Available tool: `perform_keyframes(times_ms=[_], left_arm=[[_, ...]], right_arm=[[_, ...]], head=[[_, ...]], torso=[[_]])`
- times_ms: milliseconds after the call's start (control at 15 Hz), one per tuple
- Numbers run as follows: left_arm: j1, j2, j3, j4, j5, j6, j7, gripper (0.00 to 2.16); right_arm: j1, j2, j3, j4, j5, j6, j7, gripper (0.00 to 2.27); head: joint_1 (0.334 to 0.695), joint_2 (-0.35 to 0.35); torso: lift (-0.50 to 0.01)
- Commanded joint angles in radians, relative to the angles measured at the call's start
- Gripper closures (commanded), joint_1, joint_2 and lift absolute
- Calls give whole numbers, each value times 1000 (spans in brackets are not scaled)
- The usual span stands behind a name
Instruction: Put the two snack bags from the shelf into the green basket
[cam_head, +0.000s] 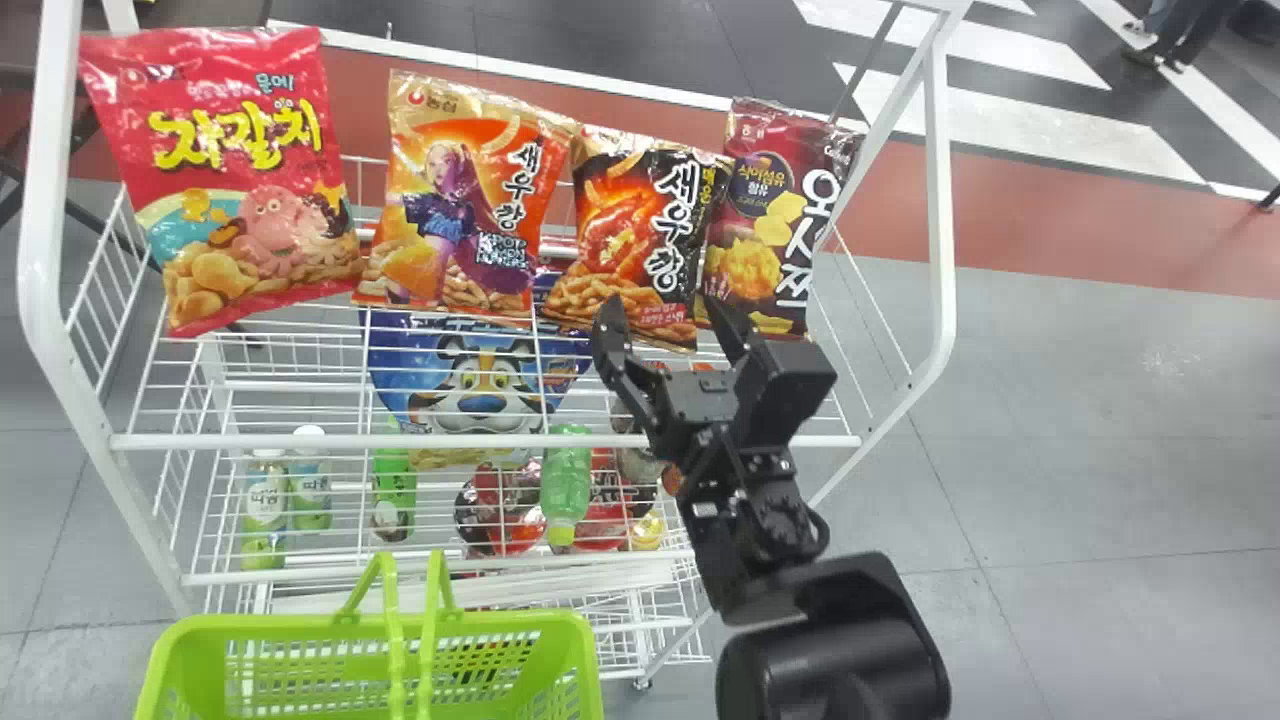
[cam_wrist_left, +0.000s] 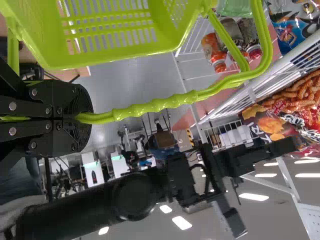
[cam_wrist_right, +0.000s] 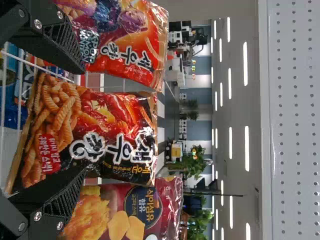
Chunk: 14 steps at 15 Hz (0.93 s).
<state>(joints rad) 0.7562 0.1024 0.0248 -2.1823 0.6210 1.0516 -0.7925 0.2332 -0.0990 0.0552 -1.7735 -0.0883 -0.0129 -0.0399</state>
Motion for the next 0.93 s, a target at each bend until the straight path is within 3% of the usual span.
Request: perform_keyframes(times_ms=[0, 533, 867], left_arm=[[0, -3, -6, -5, -17, 0, 4, 1990], [-17, -6, -23, 2, -38, -18, 27, 1990], [-34, -3, -29, 10, -43, -18, 35, 1990]], right_arm=[[-86, 1, 8, 74, -2, 0, 0, 147], [-279, 1, 18, 306, 2, -12, -14, 147], [-328, 1, 12, 350, 1, 34, -12, 164]], head=[[695, -349], [695, -323], [695, -323]], torso=[[-12], [-12], [-12]])
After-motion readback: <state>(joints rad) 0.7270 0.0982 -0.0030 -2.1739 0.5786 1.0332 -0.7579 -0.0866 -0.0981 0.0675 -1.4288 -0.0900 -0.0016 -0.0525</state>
